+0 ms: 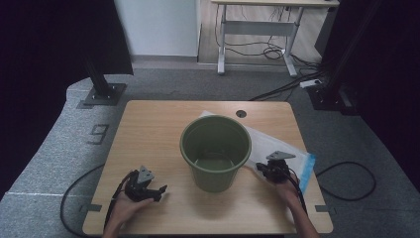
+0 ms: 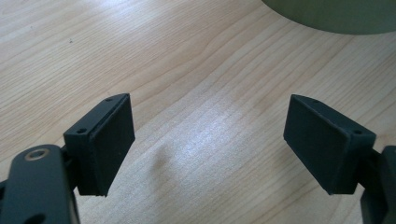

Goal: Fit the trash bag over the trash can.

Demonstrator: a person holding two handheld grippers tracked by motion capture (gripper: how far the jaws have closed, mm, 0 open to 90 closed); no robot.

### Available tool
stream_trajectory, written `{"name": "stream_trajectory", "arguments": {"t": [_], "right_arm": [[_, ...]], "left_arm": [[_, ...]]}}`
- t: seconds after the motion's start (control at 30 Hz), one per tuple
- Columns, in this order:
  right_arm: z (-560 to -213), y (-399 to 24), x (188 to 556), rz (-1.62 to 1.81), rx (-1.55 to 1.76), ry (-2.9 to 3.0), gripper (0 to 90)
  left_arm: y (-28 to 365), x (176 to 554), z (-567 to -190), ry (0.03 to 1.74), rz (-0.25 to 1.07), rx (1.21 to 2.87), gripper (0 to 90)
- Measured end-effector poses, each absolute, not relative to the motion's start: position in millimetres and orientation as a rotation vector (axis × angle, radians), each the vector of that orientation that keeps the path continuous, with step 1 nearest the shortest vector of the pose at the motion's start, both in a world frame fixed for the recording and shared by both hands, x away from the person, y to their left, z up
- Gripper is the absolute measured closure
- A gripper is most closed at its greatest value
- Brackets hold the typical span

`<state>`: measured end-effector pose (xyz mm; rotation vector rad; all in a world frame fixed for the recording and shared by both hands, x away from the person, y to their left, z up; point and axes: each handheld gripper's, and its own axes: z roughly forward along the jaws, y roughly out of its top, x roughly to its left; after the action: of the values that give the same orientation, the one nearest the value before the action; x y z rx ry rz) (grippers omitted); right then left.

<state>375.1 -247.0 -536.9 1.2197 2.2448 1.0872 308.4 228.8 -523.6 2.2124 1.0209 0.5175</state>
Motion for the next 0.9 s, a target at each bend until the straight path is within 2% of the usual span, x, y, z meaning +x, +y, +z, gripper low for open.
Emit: {"name": "stream_trajectory", "arguments": {"t": [0.27,0.43,0.57,0.63,0.9], "right_arm": [[-535.9,-269.2,333.6,1.062,1.165,2.286,89.0],[-539.9,-280.7,320.3,1.043,1.181,2.295,88.1],[-535.2,-272.1,324.8,1.087,1.162,2.243,62.2],[-530.7,-262.4,330.2,1.113,1.146,2.22,54.0],[-532.5,-219.8,371.6,1.15,1.153,2.253,37.0]], "left_arm": [[231.4,307.4,-522.6,1.029,0.515,2.201,16.1],[230.1,307.5,-523.2,1.025,0.508,2.201,16.1],[228.3,308.3,-524.3,1.022,0.505,2.21,16.1],[227.6,308.5,-524.9,1.021,0.504,2.216,16.1],[229.2,307.4,-524.6,1.016,0.511,2.218,16.2]]}}
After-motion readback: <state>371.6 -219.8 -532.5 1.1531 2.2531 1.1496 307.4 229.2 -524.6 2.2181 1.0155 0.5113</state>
